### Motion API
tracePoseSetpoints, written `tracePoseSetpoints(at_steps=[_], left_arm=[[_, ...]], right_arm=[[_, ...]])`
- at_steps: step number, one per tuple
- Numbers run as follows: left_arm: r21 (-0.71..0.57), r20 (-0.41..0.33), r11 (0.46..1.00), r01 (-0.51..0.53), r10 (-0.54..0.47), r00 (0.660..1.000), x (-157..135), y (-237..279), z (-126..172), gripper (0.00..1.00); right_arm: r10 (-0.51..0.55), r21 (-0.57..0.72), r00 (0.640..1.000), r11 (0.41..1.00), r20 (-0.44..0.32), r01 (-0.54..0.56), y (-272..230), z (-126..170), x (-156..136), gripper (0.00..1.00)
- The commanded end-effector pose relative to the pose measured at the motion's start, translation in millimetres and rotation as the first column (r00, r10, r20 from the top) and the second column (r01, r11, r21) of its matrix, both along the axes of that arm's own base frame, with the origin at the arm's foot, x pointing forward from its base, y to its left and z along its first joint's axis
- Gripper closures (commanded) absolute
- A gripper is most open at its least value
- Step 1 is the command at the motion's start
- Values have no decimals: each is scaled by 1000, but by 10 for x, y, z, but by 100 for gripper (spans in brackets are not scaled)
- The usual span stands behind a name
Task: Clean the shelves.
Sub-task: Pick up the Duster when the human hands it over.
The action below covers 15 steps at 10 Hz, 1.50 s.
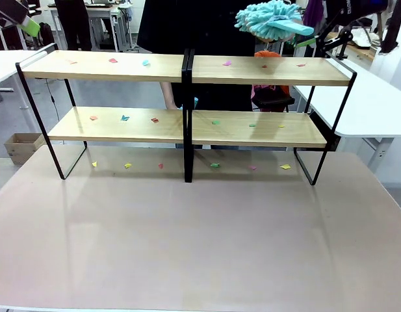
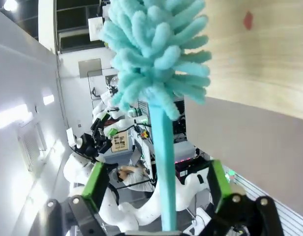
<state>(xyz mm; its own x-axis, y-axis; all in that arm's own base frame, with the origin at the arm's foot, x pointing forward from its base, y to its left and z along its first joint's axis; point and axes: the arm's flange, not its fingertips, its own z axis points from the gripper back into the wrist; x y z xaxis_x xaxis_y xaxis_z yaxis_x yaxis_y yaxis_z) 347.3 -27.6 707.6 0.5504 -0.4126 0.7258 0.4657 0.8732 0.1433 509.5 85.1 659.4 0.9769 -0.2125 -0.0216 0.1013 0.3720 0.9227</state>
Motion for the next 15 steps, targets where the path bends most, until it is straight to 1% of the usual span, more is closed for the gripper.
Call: tracePoseSetpoints(at_steps=[1,2,3,4,5,6,8,9,10,15], left_arm=[[0,0,1000,1,-1,1000,-1,0,3,0],[0,0,1000,1,-1,1000,-1,0,3,0],[0,0,1000,1,-1,1000,-1,0,3,0],[0,0,1000,1,-1,1000,-1,0,3,0],[0,0,1000,1,-1,1000,-1,0,3,0],[0,0,1000,1,-1,1000,-1,0,3,0],[0,0,1000,1,-1,1000,-1,0,3,0],[0,0,1000,1,-1,1000,-1,0,3,0],[0,0,1000,1,-1,1000,-1,0,3,0],[0,0,1000,1,-1,1000,-1,0,3,0]], right_arm=[[-40,42,999,998,2,40,55,73,-28,0],[-34,45,999,998,-12,35,67,49,-5,0],[-44,43,999,998,-12,44,80,26,17,12],[-33,41,999,999,-21,34,98,8,30,60],[-42,31,999,999,-25,43,110,-2,40,72],[-35,35,999,999,-25,36,114,-7,46,100],[-33,21,999,999,-18,33,123,0,36,100],[-31,22,999,999,-21,31,118,-2,39,95],[-26,23,999,999,-21,26,118,-5,35,100],[-21,33,999,999,-31,22,108,-34,26,100]])
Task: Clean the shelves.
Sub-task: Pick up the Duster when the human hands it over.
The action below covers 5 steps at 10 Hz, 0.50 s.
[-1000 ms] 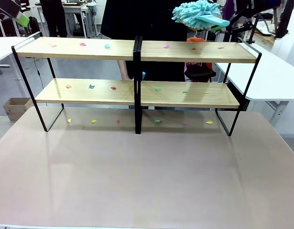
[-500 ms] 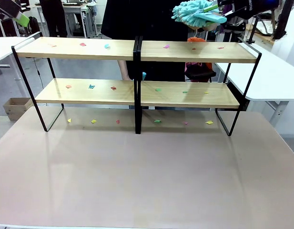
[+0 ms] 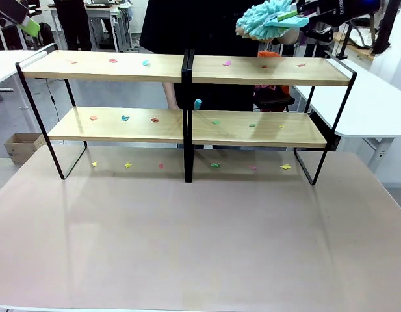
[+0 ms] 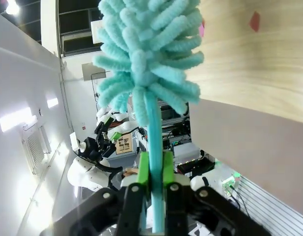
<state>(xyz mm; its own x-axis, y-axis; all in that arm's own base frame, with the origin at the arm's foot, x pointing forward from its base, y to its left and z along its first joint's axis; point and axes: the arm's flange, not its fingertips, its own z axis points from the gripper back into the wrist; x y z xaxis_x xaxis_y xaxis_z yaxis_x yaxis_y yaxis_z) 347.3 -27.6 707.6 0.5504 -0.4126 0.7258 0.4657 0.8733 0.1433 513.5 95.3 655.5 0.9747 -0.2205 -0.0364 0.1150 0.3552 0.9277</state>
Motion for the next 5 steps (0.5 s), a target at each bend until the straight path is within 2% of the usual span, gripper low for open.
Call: tracePoseSetpoints(at_steps=[1,2,3,4,5], left_arm=[[0,0,1000,1,-1,1000,-1,0,3,0],[0,0,1000,1,-1,1000,-1,0,3,0],[0,0,1000,1,-1,1000,-1,0,3,0],[0,0,1000,1,-1,1000,-1,0,3,0],[0,0,1000,1,-1,1000,-1,0,3,0]], right_arm=[[-12,12,1000,1000,-17,12,4,6,-22,100],[11,-7,1000,1000,8,-11,-20,73,-57,100],[65,-87,994,995,91,-57,-94,288,-184,100],[181,-190,965,971,188,-145,-262,668,-508,100],[319,-291,916,925,242,-244,-402,950,-925,100]])
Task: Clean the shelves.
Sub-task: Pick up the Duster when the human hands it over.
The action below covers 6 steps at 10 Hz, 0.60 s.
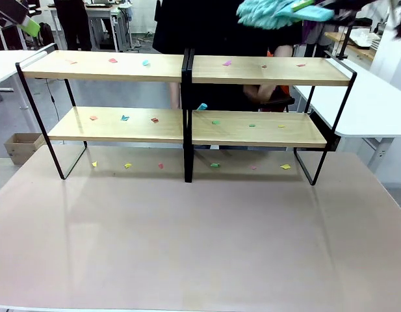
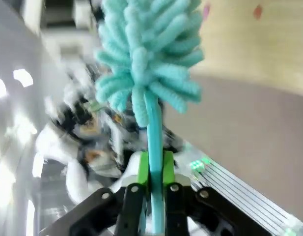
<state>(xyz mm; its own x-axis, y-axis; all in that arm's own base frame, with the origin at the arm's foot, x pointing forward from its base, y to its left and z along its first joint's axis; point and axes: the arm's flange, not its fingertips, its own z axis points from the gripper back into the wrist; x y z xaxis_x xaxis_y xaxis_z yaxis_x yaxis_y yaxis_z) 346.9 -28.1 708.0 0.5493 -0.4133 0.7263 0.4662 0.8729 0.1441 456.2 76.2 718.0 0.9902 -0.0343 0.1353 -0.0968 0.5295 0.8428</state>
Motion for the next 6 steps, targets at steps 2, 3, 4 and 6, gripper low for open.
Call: tracePoseSetpoints(at_steps=[2,3,4,6], left_arm=[[0,-1,1000,0,0,1000,3,4,-2,0],[0,-1,1000,0,0,1000,3,4,-2,0],[0,-1,1000,0,0,1000,3,4,-2,0],[0,-1,1000,0,0,1000,3,4,-2,0]], right_arm=[[386,-216,907,912,168,-349,-416,507,-1127,100],[512,-294,845,840,154,-456,-559,453,-1432,100],[585,-328,795,791,161,-517,-743,368,-1622,100],[684,-327,719,712,125,-621,-988,74,-1847,100]])
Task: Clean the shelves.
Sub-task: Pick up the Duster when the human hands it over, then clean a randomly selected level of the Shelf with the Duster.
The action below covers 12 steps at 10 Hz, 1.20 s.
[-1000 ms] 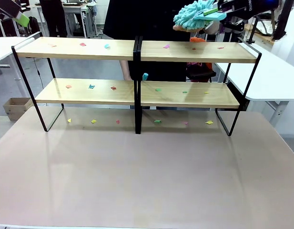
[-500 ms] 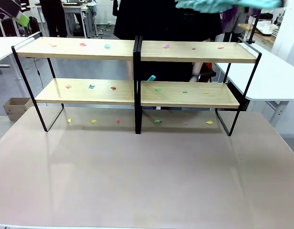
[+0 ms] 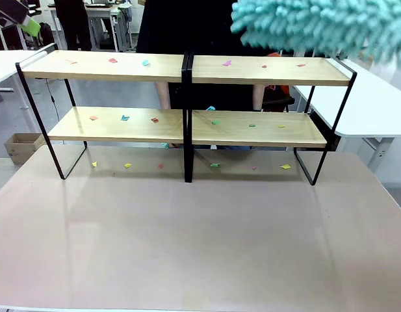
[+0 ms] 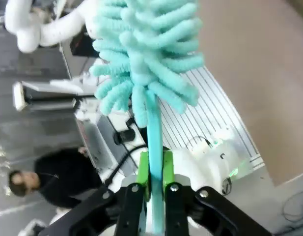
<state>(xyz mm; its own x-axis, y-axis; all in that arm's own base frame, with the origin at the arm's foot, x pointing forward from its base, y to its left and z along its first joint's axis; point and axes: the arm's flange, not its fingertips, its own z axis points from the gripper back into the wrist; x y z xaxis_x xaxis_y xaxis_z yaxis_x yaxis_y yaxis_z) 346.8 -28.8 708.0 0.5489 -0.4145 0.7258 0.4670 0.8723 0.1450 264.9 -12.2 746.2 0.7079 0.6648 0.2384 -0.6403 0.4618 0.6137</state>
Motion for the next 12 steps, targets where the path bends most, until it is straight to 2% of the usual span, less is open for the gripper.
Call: tracePoseSetpoints(at_steps=[1,2,3,12], left_arm=[[-1,-1,1000,0,0,1000,4,12,-1,0],[-1,-1,1000,0,0,1000,4,12,-1,0],[-1,-1,1000,0,0,1000,4,12,-1,0],[-1,-1,1000,0,0,1000,4,12,-1,0]], right_arm=[[-44,-39,999,998,17,44,-92,-396,85,100],[-172,-125,983,976,66,179,-12,-543,185,100],[9,-20,1000,1000,-8,-9,-93,-207,39,100],[9,-20,1000,1000,-8,-9,-93,-207,39,100]])
